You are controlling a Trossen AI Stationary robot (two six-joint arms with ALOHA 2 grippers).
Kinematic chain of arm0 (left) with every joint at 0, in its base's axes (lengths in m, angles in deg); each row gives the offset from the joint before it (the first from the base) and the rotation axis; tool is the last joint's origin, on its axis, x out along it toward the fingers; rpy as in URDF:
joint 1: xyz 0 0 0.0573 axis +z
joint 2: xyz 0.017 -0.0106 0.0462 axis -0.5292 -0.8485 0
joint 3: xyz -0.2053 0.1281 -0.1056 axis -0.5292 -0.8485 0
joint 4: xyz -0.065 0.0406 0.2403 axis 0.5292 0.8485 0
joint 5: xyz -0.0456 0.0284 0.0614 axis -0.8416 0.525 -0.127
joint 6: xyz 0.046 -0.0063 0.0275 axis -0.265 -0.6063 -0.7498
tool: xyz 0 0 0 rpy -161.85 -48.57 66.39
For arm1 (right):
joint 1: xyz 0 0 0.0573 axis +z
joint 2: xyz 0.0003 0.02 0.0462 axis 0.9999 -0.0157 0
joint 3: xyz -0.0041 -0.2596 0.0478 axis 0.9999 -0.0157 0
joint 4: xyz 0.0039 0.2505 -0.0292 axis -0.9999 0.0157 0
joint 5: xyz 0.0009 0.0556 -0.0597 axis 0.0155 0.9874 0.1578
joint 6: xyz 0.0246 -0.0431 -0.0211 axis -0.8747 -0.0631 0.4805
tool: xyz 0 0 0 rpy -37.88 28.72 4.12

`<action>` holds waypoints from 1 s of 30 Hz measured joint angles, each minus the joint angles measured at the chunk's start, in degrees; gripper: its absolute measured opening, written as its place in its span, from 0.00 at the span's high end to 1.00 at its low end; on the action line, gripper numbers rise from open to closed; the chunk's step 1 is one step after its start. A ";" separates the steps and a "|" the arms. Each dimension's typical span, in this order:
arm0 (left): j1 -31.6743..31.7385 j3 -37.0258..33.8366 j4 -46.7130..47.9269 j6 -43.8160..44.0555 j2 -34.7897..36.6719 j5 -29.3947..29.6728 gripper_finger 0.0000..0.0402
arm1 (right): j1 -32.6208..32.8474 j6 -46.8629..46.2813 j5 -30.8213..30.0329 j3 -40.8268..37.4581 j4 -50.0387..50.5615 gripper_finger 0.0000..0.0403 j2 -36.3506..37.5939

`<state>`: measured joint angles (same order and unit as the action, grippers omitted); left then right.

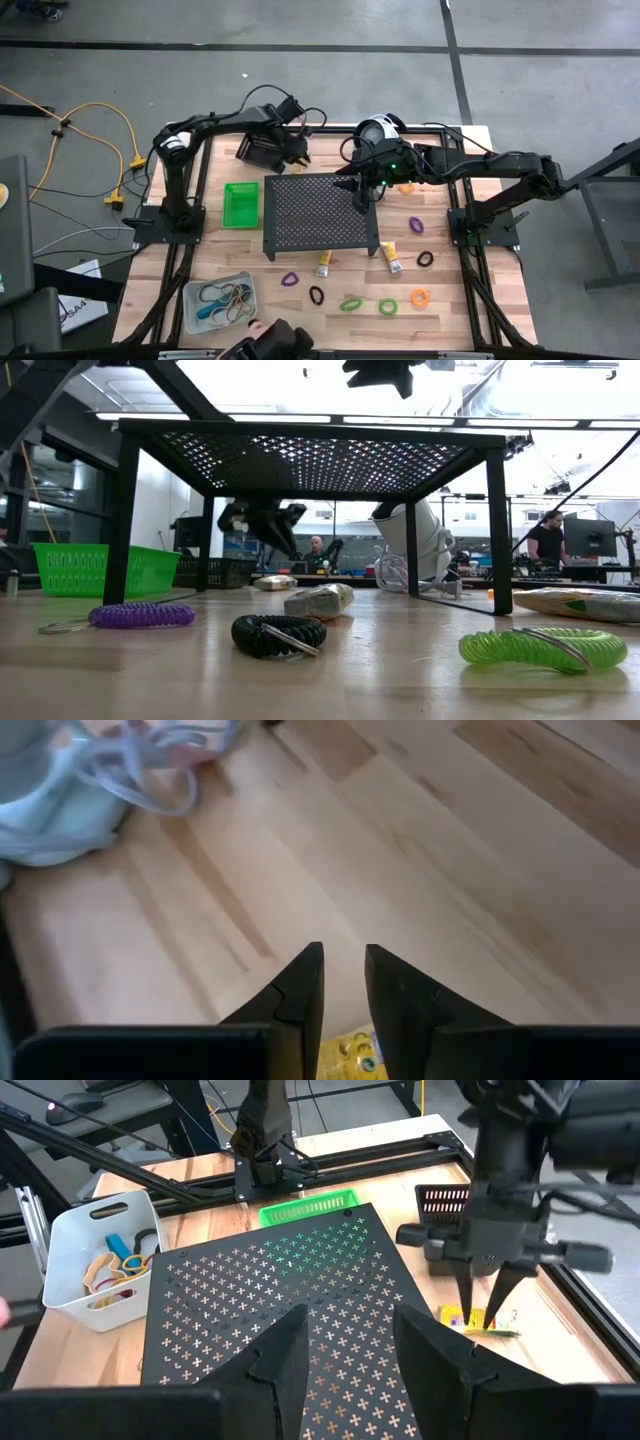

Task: Pick & Place Office Desk Supplies
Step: Put the top crayon box into the black bin

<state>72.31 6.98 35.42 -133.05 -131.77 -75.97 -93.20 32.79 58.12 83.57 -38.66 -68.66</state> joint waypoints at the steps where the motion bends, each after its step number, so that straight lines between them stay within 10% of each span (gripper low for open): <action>1: 0.00 0.00 0.00 1.04 0.66 0.86 0.82 | 0.00 0.00 -0.02 0.00 -0.02 0.67 0.00; 30: -5.21 0.02 -5.36 81.42 2.27 26.67 0.82 | 0.01 0.00 0.00 0.00 -0.04 0.67 0.02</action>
<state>67.10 7.01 30.06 -51.63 -129.50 -49.31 -93.18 32.79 58.12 83.57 -38.70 -68.64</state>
